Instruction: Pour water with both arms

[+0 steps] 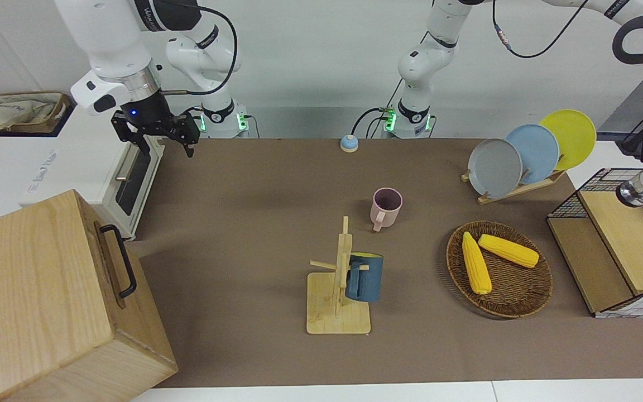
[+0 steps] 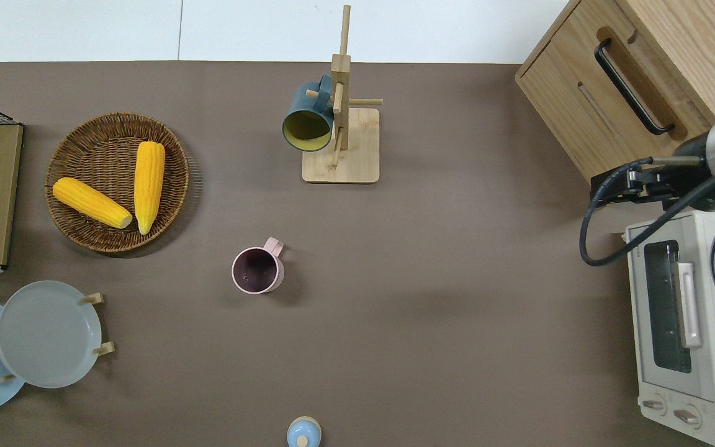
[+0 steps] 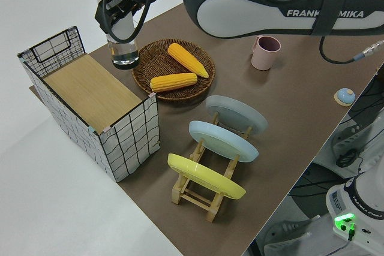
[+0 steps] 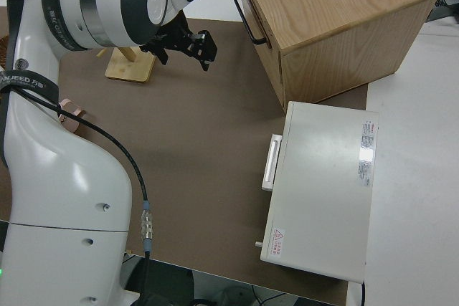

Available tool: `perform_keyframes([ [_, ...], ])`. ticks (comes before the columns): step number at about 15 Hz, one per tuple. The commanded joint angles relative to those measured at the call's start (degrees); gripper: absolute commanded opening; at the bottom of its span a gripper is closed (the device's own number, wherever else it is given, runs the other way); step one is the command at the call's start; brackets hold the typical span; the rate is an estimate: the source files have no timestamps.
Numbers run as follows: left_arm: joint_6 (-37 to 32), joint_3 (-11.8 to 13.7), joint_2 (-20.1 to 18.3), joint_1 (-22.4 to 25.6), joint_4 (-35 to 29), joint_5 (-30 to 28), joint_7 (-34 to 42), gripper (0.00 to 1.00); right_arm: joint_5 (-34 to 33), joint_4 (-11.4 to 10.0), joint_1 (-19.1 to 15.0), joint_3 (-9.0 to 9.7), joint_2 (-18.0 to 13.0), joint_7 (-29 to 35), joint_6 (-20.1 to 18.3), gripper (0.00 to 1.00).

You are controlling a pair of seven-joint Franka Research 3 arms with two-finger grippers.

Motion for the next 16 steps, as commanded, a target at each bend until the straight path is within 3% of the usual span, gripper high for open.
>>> perform_keyframes([
  [1, 4.64, -0.61, 4.19, 2.42, 3.26, -7.02, 6.82, 0.00, 0.57, -0.09, -1.15, 0.71, -0.31, -1.33, 0.09, 0.987],
  [9, 10.71, -0.61, 9.73, 4.19, 3.27, -14.33, 16.14, 0.00, 0.57, -0.09, -1.15, 0.71, -0.31, -1.42, 0.09, 0.987],
  [16, 13.35, -0.69, 11.93, 4.27, 2.91, -14.42, 17.47, 0.01, 0.57, -0.09, -1.15, 0.71, -0.31, -1.33, 0.09, 0.990],
])
